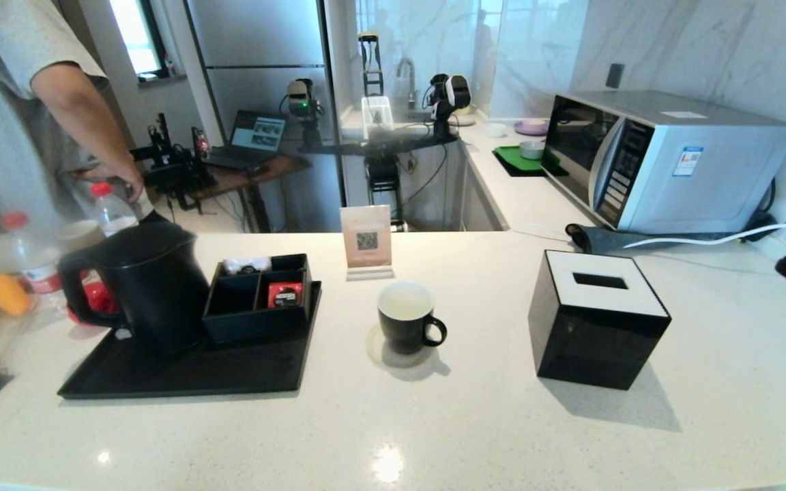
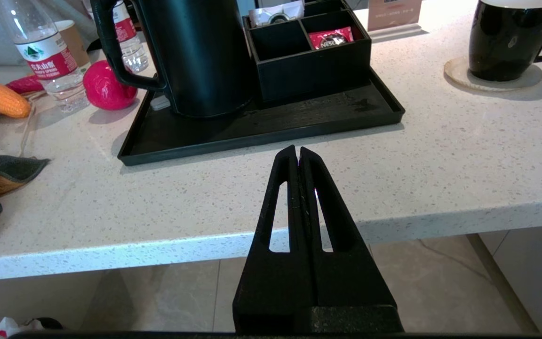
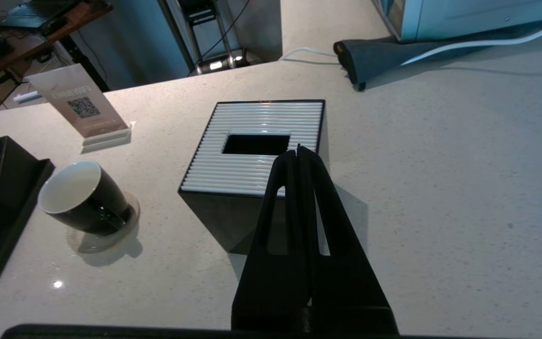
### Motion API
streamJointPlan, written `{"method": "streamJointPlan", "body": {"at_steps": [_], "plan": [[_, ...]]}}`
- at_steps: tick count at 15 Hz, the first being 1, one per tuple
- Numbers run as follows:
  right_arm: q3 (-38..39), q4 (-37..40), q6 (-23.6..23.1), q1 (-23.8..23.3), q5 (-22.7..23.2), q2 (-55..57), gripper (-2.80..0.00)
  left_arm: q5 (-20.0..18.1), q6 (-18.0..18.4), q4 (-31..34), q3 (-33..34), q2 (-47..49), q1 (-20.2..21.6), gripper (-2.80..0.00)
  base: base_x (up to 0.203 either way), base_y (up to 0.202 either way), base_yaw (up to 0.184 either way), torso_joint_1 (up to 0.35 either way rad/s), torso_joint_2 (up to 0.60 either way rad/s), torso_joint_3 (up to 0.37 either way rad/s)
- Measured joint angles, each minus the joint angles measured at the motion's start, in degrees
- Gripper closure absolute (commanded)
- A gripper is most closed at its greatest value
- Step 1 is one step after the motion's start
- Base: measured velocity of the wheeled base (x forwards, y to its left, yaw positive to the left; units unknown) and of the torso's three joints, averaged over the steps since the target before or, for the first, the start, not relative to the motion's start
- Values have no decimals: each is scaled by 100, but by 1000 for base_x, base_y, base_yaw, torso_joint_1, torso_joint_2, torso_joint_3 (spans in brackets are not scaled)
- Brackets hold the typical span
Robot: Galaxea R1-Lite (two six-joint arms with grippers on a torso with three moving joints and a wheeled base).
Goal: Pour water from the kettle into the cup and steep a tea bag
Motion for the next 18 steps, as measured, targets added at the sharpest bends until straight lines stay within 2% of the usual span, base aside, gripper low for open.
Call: {"method": "streamJointPlan", "body": {"at_steps": [4,10,12,14,16,18], "plan": [[1086,-946,-442,-27,-208,-590,0,2,5,0,0,0,0,0,0,0,0,0,0,0],[2281,-1254,-696,-377,-219,-1521,0,0,2,0,0,0,0,0,0,0,0,0,0,0],[2819,-1285,-771,-624,18,-1983,0,2,2,0,0,0,0,0,0,0,0,0,0,0],[3131,-1091,-848,-927,478,-2638,0,0,5,0,0,0,0,0,0,0,0,0,0,0],[3267,-630,-972,-1157,996,-3292,0,2,2,0,0,0,0,0,0,0,0,0,0,0],[3316,122,-1264,-1278,1267,-3859,0,0,2,0,0,0,0,0,0,0,0,0,0,0]]}}
